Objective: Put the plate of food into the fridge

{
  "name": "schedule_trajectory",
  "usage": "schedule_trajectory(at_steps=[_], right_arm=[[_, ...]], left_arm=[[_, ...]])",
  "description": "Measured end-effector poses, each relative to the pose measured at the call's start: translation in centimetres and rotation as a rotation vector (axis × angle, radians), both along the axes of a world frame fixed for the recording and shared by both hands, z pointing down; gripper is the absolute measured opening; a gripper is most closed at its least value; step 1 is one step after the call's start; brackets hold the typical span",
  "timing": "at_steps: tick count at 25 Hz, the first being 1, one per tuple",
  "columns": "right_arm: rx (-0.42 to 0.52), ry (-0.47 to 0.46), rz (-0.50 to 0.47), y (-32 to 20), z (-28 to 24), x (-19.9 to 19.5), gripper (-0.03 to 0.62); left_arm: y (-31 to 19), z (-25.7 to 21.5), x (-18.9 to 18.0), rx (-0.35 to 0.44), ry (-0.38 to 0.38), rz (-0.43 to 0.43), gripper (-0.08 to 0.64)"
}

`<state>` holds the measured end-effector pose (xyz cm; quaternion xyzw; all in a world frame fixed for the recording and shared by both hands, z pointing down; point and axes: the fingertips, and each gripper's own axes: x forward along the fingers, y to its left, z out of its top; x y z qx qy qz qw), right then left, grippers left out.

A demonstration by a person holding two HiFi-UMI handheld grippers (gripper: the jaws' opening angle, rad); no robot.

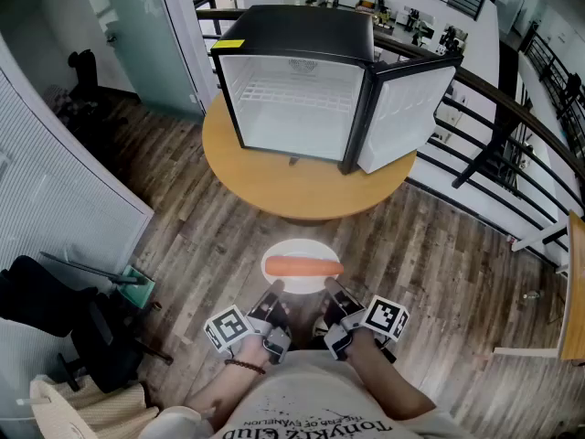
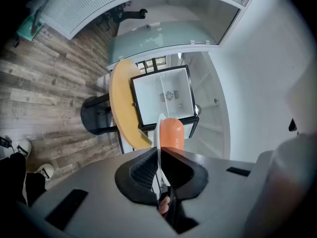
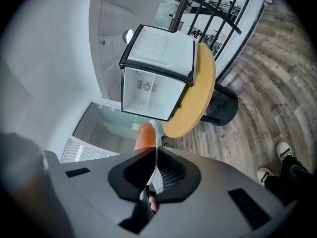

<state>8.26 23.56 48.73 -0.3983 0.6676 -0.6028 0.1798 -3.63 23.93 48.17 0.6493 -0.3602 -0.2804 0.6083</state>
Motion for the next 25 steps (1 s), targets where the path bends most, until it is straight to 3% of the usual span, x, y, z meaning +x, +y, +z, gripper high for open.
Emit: schedule_trajectory(at_steps=[9,12,16,25], right_arm=[[0.003,0.006,-0.005,0.3,0.1,-0.5,0.035],[0.01,0.011,-0.007,0.3,0.1,-0.6,0.035],[0.004,0.011,-0.002,0.3,0.1,-0.8,0.035],[0.002,0.02,0.016,0.4,0.1,-2.6,0.035]], left_arm=[[0.4,0.2,-0.5,-0.015,-0.002,0.001,0.034],[0.8,1.1,-1.2,-0.054,-0.052,0.0,0.034],[0.4,0.4,-0.9,-0.013,0.0,0.005,0.034],[0.6,1.4,-3.2,-0.062,-0.038,0.016,0.034]])
